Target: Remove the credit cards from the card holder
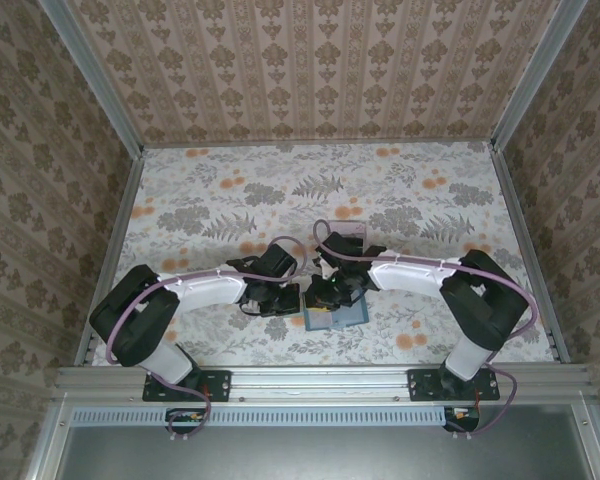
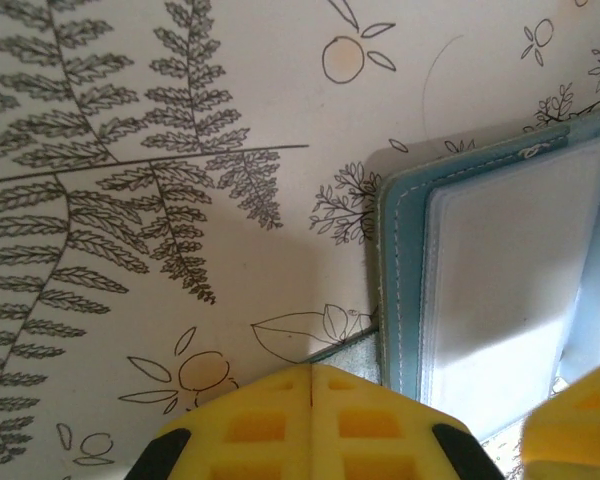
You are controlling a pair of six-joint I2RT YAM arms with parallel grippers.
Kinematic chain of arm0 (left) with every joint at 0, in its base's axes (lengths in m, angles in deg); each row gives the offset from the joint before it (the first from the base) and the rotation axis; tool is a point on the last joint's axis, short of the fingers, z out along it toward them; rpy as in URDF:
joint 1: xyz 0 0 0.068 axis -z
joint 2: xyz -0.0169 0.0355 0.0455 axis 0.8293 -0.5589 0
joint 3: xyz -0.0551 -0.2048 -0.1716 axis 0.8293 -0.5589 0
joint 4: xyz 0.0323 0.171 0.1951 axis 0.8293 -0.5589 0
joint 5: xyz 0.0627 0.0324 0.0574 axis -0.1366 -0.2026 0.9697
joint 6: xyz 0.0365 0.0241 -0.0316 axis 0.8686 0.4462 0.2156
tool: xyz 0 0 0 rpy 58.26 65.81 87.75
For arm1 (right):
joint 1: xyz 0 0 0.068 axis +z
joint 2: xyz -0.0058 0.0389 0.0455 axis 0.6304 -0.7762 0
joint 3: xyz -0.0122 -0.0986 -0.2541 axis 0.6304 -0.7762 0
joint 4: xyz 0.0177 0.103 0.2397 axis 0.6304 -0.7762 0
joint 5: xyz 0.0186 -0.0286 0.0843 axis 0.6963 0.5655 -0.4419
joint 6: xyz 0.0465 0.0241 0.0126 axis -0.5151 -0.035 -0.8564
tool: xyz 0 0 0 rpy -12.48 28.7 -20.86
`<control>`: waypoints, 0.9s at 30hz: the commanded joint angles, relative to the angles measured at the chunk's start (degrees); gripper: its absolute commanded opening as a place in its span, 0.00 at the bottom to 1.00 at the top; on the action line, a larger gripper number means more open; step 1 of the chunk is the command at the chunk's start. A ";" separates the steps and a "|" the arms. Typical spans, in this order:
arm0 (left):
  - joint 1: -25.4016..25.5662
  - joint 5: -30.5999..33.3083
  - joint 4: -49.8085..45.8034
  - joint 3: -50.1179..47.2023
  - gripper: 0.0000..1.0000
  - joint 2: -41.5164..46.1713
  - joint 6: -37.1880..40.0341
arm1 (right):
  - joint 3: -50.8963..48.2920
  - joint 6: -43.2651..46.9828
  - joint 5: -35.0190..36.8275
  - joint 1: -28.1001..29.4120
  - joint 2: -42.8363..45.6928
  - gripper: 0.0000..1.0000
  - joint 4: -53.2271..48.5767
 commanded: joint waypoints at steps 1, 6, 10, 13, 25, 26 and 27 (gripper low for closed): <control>-0.04 -0.59 -1.69 -0.63 0.03 -0.57 1.26 | -0.27 -1.29 -0.03 0.59 -2.14 0.17 1.46; 0.01 -0.68 -1.76 -0.54 0.02 -0.63 1.27 | -0.62 -0.99 1.32 0.78 -3.33 0.20 0.86; -0.04 -0.68 -1.77 -0.45 0.02 -0.58 1.53 | -0.49 -0.01 4.29 0.75 -3.26 0.31 -2.25; 0.03 -0.77 -1.71 -0.50 0.02 -0.72 1.56 | -0.03 0.91 6.57 0.86 -2.96 0.37 -5.16; -0.01 -0.77 -1.48 -0.19 0.02 -0.98 1.56 | 5.39 4.51 16.84 3.33 -2.31 0.51 -17.30; -0.04 -0.77 -1.56 -0.26 0.02 -0.99 1.61 | 5.88 4.86 17.50 3.55 -2.42 0.52 -18.10; -0.03 -0.85 -1.53 -0.30 0.03 -1.12 1.52 | 6.29 5.10 18.12 3.83 -2.67 0.52 -18.80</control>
